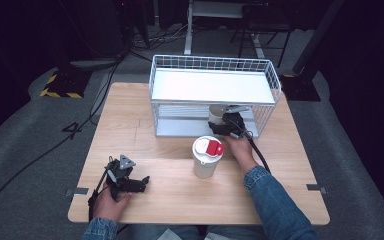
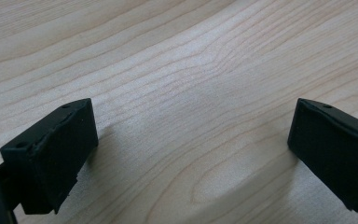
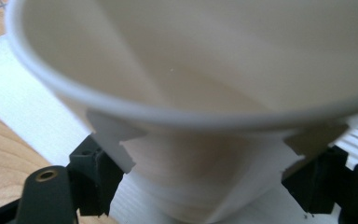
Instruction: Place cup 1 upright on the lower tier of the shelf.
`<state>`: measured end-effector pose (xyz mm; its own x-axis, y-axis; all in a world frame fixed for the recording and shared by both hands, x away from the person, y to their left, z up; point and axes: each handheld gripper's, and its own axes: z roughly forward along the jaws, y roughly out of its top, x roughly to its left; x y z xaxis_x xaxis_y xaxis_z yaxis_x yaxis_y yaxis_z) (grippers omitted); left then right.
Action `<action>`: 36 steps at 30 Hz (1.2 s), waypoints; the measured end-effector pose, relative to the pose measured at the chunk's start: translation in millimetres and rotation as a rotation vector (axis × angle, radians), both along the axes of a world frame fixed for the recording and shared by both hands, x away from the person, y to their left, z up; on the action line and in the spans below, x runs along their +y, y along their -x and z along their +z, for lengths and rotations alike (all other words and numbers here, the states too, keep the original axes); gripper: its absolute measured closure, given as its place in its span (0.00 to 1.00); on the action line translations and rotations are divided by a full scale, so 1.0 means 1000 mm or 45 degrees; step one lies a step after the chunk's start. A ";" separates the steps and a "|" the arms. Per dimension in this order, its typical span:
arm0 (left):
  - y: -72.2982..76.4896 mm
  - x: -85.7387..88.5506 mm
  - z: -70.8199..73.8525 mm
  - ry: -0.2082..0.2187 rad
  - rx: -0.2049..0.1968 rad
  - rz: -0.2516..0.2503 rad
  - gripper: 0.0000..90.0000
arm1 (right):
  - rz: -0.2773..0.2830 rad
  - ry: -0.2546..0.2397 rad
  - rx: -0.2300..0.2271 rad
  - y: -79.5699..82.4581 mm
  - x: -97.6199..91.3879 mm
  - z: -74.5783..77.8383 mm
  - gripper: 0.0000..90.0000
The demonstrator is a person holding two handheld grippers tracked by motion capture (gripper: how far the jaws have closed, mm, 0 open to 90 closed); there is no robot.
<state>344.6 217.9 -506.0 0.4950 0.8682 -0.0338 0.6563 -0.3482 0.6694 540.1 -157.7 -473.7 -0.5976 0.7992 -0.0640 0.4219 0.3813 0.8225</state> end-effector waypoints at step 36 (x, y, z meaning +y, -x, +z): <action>0.000 0.000 0.000 -0.003 0.002 0.000 0.02 | -0.001 -0.098 0.038 0.002 -0.013 0.004 0.15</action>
<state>344.6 217.9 -505.8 0.4949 0.8683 -0.0322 0.6572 -0.3498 0.6676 538.4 -170.5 -470.0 -0.5980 0.8014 0.0151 0.4466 0.3175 0.8365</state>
